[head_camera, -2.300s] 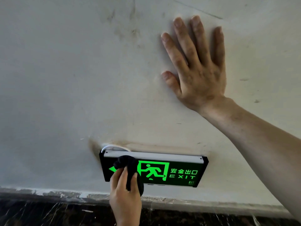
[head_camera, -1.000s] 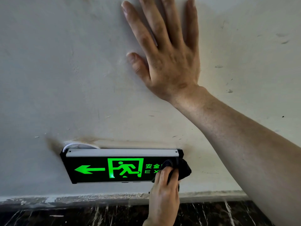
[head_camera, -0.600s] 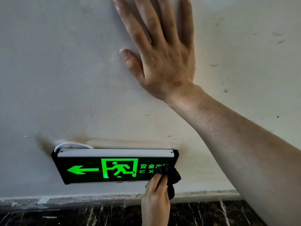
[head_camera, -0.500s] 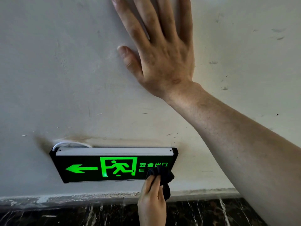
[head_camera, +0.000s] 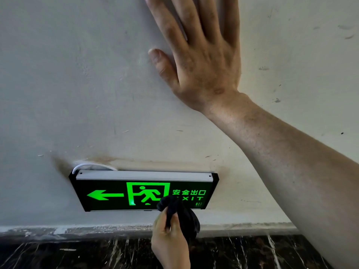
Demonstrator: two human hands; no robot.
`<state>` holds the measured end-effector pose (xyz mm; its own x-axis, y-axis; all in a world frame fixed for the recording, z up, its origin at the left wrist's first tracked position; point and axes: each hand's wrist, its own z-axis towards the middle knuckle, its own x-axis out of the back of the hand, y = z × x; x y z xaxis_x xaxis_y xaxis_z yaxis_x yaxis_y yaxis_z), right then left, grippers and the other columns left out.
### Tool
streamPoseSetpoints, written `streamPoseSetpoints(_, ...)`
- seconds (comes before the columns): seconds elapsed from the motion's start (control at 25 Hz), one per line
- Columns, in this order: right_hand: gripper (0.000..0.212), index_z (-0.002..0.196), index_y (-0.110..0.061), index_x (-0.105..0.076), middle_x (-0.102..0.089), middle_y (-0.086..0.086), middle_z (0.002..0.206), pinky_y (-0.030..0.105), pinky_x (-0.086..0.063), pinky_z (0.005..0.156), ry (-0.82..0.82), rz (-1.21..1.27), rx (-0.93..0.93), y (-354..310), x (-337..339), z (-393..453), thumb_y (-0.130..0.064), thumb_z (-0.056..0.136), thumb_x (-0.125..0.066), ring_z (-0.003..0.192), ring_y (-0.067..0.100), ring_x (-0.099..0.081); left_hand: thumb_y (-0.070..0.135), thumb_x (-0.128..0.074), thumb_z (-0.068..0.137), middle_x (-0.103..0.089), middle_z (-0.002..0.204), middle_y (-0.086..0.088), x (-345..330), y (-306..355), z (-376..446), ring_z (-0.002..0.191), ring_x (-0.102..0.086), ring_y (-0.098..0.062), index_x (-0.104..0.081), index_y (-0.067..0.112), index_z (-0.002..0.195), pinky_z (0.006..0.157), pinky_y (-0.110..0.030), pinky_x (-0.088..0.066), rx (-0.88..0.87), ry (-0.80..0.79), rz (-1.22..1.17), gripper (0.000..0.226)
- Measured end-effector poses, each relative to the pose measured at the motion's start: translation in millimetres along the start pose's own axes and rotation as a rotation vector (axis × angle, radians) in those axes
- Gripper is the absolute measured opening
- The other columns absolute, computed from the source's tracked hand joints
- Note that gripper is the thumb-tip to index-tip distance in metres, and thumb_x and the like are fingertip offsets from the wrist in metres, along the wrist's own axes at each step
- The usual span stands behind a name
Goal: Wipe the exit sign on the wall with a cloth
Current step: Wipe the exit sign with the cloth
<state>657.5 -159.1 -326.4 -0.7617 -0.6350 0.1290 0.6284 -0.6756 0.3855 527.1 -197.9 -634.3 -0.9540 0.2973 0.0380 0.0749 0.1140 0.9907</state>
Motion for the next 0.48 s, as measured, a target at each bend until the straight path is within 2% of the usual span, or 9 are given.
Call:
streamPoseSetpoints(0.08,0.052,0.139,-0.019,-0.055,-0.057,0.009,0.14,0.059,-0.032,0.108,-0.002,-0.012,0.004,-0.7,0.5,0.2,-0.045,0.095,-0.048,0.13,0.033,-0.051,0.007,-0.073,0.086,-0.075,0.087,-0.008,5.3,8.1,9.3,0.09,-0.068,-0.021,-0.079,0.015,0.097,0.082,-0.029,-0.048,0.2,0.047,-0.09,0.014)
streamPoseSetpoints(0.2,0.052,0.141,-0.02,-0.053,-0.055,0.009,0.142,0.059,-0.031,0.109,-0.008,-0.023,0.009,-0.4,1.2,0.6,-0.045,0.095,-0.047,0.132,0.033,-0.049,0.006,-0.065,0.092,-0.072,0.094,-0.013,15.9,23.6,25.9,0.091,-0.068,-0.032,-0.074,0.01,0.105,0.082,-0.044,-0.056,0.443,0.12,-0.364,0.016)
streamPoseSetpoints(0.24,0.053,0.141,-0.02,-0.052,-0.054,0.008,0.143,0.059,-0.03,0.109,-0.015,-0.028,0.009,0.2,1.3,0.5,-0.045,0.096,-0.047,0.132,0.033,-0.048,0.005,-0.063,0.093,-0.071,0.093,-0.012,20.5,28.9,32.1,0.088,-0.068,-0.032,-0.073,0.011,0.104,0.073,-0.042,-0.059,0.505,0.136,-0.438,0.015)
streamPoseSetpoints(0.32,0.053,0.142,-0.021,-0.05,-0.053,0.008,0.144,0.06,-0.03,0.109,-0.024,-0.044,0.011,0.7,1.1,-0.3,-0.046,0.096,-0.045,0.133,0.033,-0.047,0.004,-0.061,0.094,-0.067,0.087,-0.005,31.1,39.6,43.7,0.077,-0.065,-0.025,-0.07,0.014,0.099,0.052,-0.029,-0.052,0.582,0.181,-0.52,0.014)
streamPoseSetpoints(0.48,0.054,0.144,-0.02,-0.047,-0.05,0.011,0.146,0.061,-0.031,0.108,-0.012,-0.063,0.033,0.9,-1.1,-0.4,-0.047,0.098,-0.044,0.134,0.036,-0.045,0.003,-0.063,0.093,-0.066,0.092,-0.006,55.6,58.5,68.6,0.072,-0.063,-0.019,-0.067,0.013,0.104,0.058,-0.034,-0.051,0.703,0.253,-0.601,0.015)
